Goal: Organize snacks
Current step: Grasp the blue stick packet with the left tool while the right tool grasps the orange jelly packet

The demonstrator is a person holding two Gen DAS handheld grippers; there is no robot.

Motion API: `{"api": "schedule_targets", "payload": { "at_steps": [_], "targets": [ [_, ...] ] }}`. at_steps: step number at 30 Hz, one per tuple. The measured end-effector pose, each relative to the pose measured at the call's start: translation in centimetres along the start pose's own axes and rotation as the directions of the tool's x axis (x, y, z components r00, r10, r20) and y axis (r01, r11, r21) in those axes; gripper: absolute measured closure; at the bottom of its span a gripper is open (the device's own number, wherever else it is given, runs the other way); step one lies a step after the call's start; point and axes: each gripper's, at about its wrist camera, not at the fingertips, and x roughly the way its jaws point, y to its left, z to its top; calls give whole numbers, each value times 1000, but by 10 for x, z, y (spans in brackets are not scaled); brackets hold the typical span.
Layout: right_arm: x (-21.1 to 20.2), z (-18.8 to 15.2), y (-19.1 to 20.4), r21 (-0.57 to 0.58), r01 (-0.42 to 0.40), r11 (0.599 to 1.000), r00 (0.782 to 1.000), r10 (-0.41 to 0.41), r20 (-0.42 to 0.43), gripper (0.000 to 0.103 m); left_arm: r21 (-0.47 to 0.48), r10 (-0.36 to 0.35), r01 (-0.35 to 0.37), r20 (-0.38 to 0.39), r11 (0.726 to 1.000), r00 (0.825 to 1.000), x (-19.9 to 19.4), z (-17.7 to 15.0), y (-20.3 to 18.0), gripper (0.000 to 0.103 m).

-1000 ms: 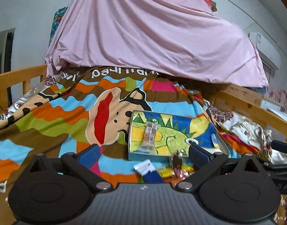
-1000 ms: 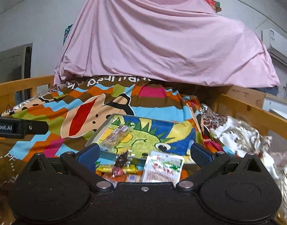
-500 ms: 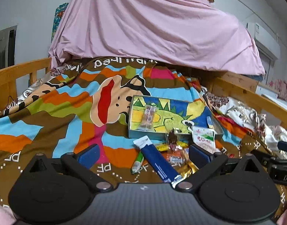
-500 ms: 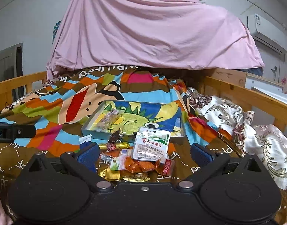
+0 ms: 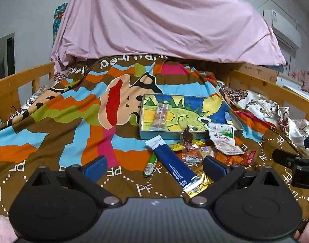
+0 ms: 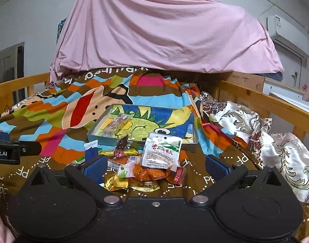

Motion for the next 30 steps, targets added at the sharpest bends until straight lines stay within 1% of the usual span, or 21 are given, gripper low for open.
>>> {"api": "schedule_targets", "payload": {
  "at_steps": [4, 8, 13, 16, 20, 24, 27, 30],
  "targets": [
    [3, 1, -1, 4, 1, 1000, 1000, -1, -17, 1, -3, 5, -5, -27, 1000, 1000, 4, 0, 1, 1],
    [7, 5, -3, -4, -10, 1000, 1000, 10, -26, 1, -21, -14, 12, -65, 1000, 998, 11, 3, 4, 1],
    [18, 12, -3, -52, -31, 998, 999, 30, -29, 1, -48, -85, 80, -132, 996, 988, 31, 11, 8, 1],
    [29, 14, -5, -98, -51, 994, 998, 46, -45, 1, -51, -120, 112, -180, 992, 976, 51, 15, 6, 1],
    [54, 16, -12, -115, -98, 989, 990, 85, -114, 1, -52, -152, 143, -242, 988, 958, 78, 15, 2, 1],
    [75, 9, -20, -28, -120, 992, 975, 113, -189, 1, -79, -192, 177, -294, 981, 936, 107, 16, 0, 1],
    [89, 2, -22, 38, -144, 989, 958, 149, -245, 1, -130, -223, 190, -324, 973, 919, 127, 17, -2, 1],
    [101, -3, -22, 100, -177, 979, 943, 198, -269, 1, -191, -259, 203, -347, 960, 901, 147, 17, -4, 1]
  ]
}}
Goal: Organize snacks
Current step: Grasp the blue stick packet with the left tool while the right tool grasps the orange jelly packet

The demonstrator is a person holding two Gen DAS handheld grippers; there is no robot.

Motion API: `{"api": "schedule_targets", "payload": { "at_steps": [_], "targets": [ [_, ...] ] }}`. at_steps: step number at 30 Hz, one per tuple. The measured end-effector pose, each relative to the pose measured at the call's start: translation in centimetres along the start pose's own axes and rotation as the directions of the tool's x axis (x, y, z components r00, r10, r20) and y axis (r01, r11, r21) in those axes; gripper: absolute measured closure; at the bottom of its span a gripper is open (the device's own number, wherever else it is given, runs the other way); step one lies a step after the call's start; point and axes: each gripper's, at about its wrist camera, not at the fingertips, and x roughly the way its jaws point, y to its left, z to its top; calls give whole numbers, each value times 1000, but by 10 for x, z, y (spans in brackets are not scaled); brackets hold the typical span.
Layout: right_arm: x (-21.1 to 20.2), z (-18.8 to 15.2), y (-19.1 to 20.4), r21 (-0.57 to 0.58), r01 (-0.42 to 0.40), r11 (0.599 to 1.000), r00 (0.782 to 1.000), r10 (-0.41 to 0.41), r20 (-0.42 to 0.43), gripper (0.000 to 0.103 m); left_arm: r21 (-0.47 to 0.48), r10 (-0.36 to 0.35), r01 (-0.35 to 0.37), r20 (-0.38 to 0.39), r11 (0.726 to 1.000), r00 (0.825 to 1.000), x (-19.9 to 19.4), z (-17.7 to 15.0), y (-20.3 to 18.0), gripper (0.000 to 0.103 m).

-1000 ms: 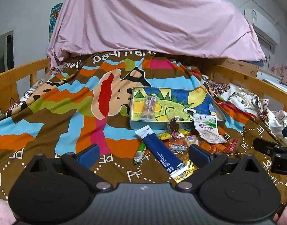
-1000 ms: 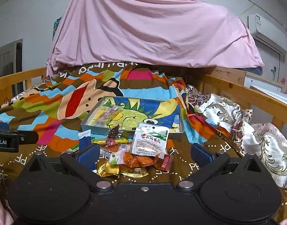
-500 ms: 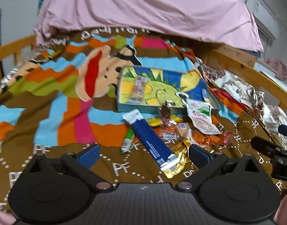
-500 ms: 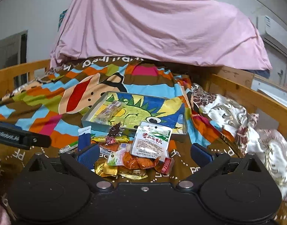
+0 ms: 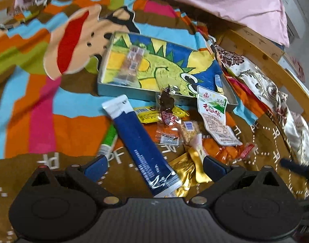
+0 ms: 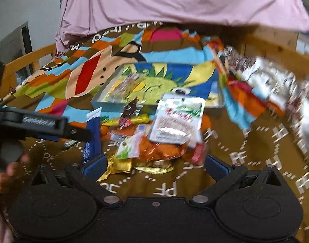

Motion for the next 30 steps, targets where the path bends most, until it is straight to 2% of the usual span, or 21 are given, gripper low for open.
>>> {"api": "schedule_targets", "payload": {
  "at_steps": [5, 7, 8, 10, 16, 20, 23, 25, 26, 27, 30],
  "targets": [
    [26, 3, -8, 122, -62, 991, 997, 68, -40, 1, -59, -33, 31, -29, 998, 999, 22, 9, 2, 3],
    [37, 3, -13, 187, -75, 980, 994, 88, -61, 2, -78, -48, 45, -34, 996, 998, 29, 11, 4, 10],
    [43, 3, -15, 215, -76, 974, 993, 93, -70, 5, -85, -54, 50, -37, 995, 998, 31, 12, 6, 11],
    [51, 3, -19, 251, -67, 966, 993, 89, -78, 10, -91, -62, 58, -36, 994, 997, 36, 13, 8, 22],
    [64, 6, -21, 286, -61, 956, 994, 83, -65, 19, -101, -48, 43, -45, 994, 998, 43, 12, 14, 34],
    [71, 7, -24, 311, -49, 949, 995, 72, -63, 23, -103, -29, 24, -43, 994, 999, 51, 15, 14, 37],
    [76, 7, -33, 376, -48, 925, 996, 74, -54, 24, -109, -17, 12, -39, 994, 999, 56, 19, 13, 37],
    [81, 8, -37, 405, -34, 914, 997, 62, -55, 31, -110, -11, 7, -39, 994, 999, 60, 20, 13, 37],
    [83, 8, -38, 406, -17, 914, 997, 47, -65, 41, -112, -10, 5, -41, 994, 999, 61, 20, 14, 37],
    [85, 8, -38, 401, -3, 916, 997, 36, -73, 45, -115, -12, 7, -43, 993, 999, 63, 20, 15, 37],
    [84, 8, -37, 392, -6, 920, 997, 36, -71, 46, -114, 1, -6, -44, 993, 999, 66, 18, 18, 50]
  ]
}}
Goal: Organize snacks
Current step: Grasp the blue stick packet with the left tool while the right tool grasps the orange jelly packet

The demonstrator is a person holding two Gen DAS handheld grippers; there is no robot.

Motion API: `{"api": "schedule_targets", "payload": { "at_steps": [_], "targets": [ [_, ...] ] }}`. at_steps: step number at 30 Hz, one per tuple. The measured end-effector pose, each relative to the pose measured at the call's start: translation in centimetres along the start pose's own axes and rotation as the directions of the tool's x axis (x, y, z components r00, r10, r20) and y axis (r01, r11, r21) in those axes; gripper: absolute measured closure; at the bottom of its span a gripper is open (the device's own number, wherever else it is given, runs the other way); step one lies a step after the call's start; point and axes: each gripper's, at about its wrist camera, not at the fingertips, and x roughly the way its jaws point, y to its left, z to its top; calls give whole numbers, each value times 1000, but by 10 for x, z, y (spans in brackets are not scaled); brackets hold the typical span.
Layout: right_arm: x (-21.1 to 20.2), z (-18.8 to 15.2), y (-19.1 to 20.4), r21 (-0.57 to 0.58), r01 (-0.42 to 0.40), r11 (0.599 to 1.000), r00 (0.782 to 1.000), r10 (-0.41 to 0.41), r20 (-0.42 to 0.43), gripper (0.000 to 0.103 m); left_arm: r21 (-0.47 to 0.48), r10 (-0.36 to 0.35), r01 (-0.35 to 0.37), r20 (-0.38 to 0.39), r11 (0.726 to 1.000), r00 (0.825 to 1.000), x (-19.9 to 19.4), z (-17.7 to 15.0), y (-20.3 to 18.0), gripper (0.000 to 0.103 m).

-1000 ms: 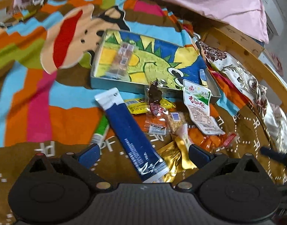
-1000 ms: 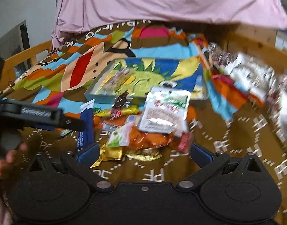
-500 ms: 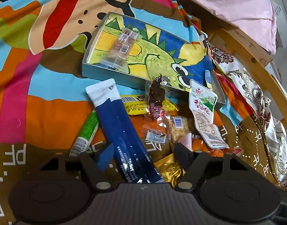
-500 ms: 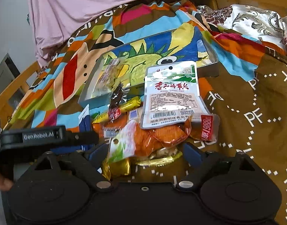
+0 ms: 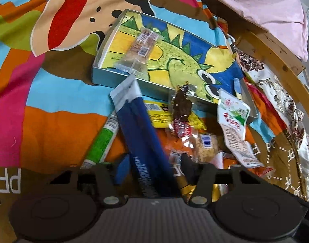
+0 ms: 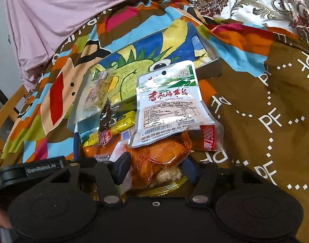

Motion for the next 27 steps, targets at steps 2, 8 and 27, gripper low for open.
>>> {"api": "schedule_targets", "payload": {
  "at_steps": [2, 8, 27],
  "targets": [
    [-1, -1, 0, 4, -8, 1000, 1000, 8, -6, 46, -4, -3, 3, 6, 1000, 1000, -1, -2, 2, 52],
    [-8, -3, -1, 2, -15, 1000, 999, 15, -35, 47, -10, -14, 14, -7, 1000, 1000, -9, -9, 3, 55],
    [-1, -11, 5, -57, -15, 998, 999, 13, -42, 29, -58, -64, 61, -58, 996, 996, -3, -11, 7, 43]
  ]
}}
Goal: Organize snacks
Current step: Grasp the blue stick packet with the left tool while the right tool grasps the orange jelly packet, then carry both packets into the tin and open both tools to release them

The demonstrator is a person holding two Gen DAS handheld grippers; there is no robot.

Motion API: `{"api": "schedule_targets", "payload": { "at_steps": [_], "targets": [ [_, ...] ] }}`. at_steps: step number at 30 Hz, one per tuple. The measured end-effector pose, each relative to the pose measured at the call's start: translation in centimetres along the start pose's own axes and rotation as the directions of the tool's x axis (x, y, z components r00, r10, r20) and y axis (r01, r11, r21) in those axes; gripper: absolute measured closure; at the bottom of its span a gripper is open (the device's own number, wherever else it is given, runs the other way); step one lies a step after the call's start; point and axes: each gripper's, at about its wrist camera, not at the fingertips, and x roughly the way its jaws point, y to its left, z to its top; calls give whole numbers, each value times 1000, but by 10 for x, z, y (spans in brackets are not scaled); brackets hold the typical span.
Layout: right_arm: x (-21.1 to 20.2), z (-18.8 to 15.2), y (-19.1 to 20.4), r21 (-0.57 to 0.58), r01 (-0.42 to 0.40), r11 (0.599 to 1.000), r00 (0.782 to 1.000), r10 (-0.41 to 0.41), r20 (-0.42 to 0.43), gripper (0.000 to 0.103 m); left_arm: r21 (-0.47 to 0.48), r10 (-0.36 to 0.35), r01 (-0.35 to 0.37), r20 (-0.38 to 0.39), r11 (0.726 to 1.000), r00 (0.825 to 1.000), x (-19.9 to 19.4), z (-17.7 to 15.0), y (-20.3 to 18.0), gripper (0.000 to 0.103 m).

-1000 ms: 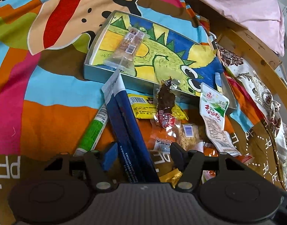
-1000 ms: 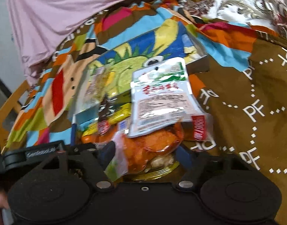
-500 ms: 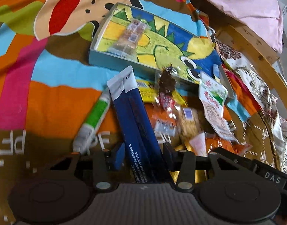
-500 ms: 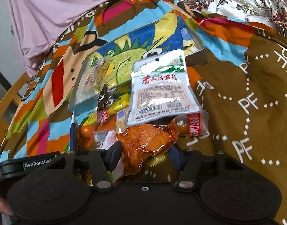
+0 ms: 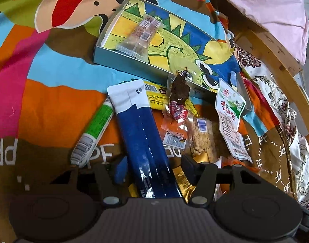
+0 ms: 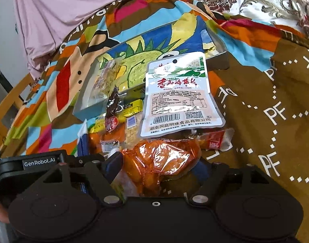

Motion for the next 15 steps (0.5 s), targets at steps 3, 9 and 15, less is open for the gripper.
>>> {"api": "schedule_targets", "payload": {
  "at_steps": [3, 9, 15],
  "targets": [
    [-2, -2, 4, -30, 14, 999, 1000, -14, 9, 32, 46, 39, -39, 6, 998, 999, 1, -2, -4, 53],
    [-10, -10, 15, -99, 34, 994, 999, -35, -2, 33, 53, 45, -46, 14, 998, 999, -5, -6, -6, 57],
    [-30, -20, 21, -126, 32, 992, 999, -32, 7, 34, 48, 19, -19, 9, 999, 1000, -21, -16, -5, 58]
  ]
}}
